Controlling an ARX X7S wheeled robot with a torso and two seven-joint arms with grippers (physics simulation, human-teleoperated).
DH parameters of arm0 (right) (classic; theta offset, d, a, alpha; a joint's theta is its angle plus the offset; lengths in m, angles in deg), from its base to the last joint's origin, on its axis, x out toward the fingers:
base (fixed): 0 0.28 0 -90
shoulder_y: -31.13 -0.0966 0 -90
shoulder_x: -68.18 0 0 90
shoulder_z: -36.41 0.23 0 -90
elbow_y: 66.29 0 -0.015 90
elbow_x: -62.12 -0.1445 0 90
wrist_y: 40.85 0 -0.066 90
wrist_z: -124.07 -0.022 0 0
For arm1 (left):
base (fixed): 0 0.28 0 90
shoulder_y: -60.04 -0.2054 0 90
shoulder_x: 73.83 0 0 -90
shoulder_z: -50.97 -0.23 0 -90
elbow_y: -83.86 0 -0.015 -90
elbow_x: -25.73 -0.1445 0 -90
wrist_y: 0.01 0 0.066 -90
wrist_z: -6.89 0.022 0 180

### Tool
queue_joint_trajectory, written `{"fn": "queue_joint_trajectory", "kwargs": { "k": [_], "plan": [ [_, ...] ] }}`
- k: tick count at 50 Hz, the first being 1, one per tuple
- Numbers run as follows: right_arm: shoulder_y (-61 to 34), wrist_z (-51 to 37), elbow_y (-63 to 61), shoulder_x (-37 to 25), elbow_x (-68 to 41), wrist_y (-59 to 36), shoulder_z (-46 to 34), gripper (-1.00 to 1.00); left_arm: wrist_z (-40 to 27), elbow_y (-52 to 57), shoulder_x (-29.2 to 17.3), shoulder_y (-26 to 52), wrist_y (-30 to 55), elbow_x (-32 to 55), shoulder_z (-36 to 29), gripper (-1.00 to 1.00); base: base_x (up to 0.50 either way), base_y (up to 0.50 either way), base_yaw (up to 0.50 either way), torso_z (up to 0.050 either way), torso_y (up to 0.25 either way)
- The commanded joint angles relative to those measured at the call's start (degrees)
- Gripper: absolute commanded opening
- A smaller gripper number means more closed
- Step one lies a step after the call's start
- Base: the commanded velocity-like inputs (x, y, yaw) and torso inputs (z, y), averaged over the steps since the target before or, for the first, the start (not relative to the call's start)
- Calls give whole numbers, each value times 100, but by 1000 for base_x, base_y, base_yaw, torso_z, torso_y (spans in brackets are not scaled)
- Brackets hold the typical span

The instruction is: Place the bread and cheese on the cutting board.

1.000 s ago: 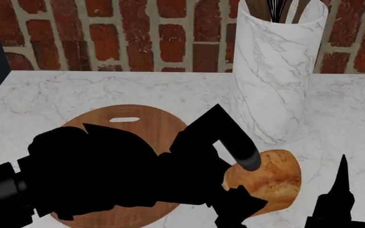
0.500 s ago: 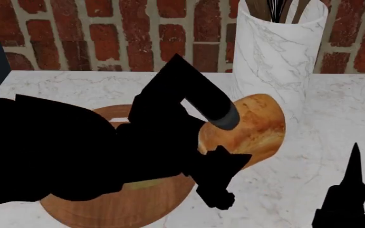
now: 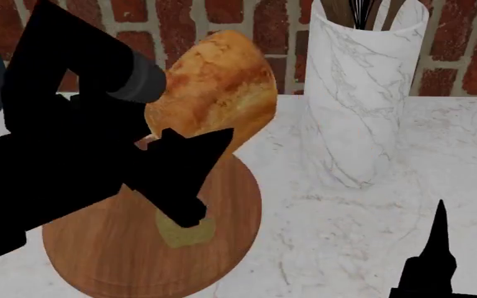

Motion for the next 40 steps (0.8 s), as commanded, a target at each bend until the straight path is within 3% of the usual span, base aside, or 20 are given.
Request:
{"fn": "queue_joint_trajectory", "kwargs": {
  "k": [1, 10, 23, 29, 40],
  "plan": [
    [233, 72, -272, 178, 56, 42, -84, 100, -87, 336, -889, 80, -104, 141, 455, -100, 0, 0, 0, 0, 0],
    [240, 3, -278, 160, 5, 144, -219, 100, 13, 83, -1569, -20, -74, 24, 488, -100, 0, 0, 0, 0, 0],
    [156, -263, -299, 33, -261, 146, -288, 100, 249, -132, -2173, -590, -261, -345, 329, -100, 0, 0, 0, 0, 0],
    [202, -278, -284, -5, -183, 237, -411, 100, 391, -320, -2181, -976, -414, -549, 164, -100, 0, 0, 0, 0, 2],
    [357, -242, -232, -39, 62, 452, -658, 100, 903, -844, -1638, -1218, -391, -898, -87, -100, 0, 0, 0, 0, 0]
  ]
}}
